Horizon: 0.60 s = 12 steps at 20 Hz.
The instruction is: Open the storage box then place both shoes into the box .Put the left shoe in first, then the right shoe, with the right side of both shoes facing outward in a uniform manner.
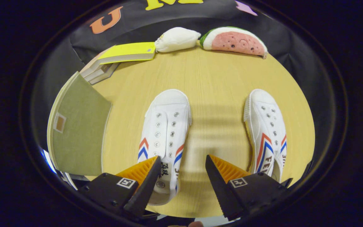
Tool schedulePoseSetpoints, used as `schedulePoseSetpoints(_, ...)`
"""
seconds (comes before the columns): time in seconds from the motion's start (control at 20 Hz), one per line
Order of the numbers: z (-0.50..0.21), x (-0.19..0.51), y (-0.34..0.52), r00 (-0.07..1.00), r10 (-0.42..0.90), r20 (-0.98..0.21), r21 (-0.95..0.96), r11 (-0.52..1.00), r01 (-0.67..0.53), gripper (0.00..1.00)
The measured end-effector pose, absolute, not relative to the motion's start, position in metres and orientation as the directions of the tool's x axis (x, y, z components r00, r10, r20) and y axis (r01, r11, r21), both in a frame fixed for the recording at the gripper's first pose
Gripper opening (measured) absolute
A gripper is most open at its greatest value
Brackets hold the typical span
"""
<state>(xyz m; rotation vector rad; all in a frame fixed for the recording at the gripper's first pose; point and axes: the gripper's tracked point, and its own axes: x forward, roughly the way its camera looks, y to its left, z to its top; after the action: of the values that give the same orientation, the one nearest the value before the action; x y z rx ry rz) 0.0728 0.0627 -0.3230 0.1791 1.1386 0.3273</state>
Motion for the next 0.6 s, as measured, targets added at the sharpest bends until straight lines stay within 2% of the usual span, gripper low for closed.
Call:
schedulePoseSetpoints(0.1,-0.326,0.076,0.065,0.351,0.361,-0.864,0.315,0.931,-0.183,0.89)
schedulePoseSetpoints(0.2,-0.328,0.077,0.069,0.324,0.388,-0.863,0.341,0.920,-0.193,0.82)
schedulePoseSetpoints(0.3,-0.326,0.076,0.074,0.299,0.425,-0.854,0.381,0.903,-0.197,0.69)
schedulePoseSetpoints(0.4,-0.323,0.074,0.081,0.278,0.455,-0.846,0.415,0.889,-0.194,0.50)
schedulePoseSetpoints(0.45,-0.323,0.075,0.080,0.278,0.450,-0.848,0.409,0.892,-0.194,0.33)
schedulePoseSetpoints(0.6,-0.322,0.075,0.078,0.279,0.464,-0.841,0.431,0.885,-0.173,0.19)
